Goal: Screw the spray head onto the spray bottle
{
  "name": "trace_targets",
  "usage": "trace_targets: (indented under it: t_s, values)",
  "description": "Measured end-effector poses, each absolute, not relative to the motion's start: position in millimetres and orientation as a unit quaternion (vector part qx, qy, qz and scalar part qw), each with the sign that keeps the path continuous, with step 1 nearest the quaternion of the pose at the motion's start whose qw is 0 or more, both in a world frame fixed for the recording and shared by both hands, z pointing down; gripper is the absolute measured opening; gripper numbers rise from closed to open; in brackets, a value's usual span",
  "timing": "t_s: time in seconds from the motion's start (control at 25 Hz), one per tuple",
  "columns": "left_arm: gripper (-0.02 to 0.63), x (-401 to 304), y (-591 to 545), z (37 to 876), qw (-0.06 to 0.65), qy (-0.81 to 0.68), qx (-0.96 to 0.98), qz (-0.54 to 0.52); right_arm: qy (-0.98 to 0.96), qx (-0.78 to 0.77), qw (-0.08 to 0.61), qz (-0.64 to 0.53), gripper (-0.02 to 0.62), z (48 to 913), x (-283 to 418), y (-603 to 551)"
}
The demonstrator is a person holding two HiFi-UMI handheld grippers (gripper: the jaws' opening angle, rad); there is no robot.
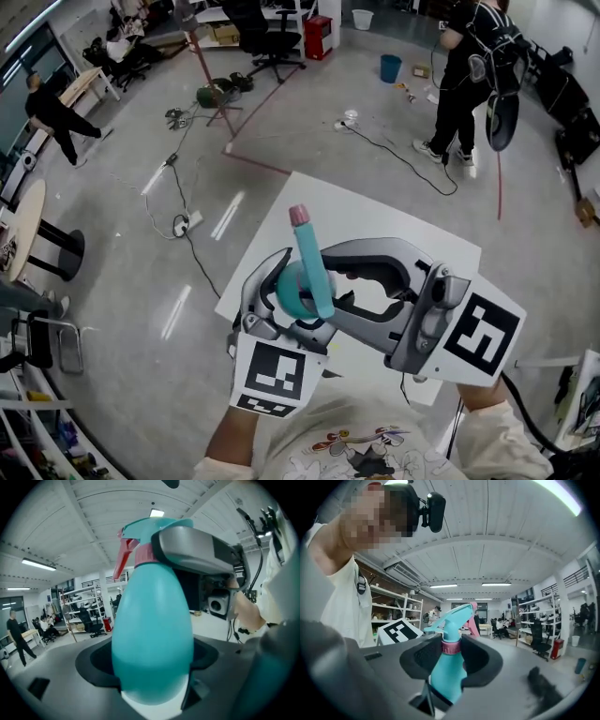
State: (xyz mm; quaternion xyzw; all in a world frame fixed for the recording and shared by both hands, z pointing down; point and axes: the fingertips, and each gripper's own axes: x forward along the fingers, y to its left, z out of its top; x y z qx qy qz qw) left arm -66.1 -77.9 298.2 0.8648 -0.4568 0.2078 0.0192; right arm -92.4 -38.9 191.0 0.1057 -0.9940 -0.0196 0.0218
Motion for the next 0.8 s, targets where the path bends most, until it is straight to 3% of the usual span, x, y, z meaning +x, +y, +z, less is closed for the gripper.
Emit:
trace_targets:
  t_s: [0.44, 0.8]
  values:
    - [0.423, -64.3, -83.0, 309.4, 0.026, -0.503, 0.840, 0.202, -0.977, 0.208, 0.002, 0.048, 0.133, 206.8, -83.1, -47.2]
    - [0.423, -63.8, -49.5, 315.7, 0.066, -0.315, 0.934, 0.155, -0.995, 0.002, 0.044, 0.085, 0.228, 235.2, -69.2, -26.5]
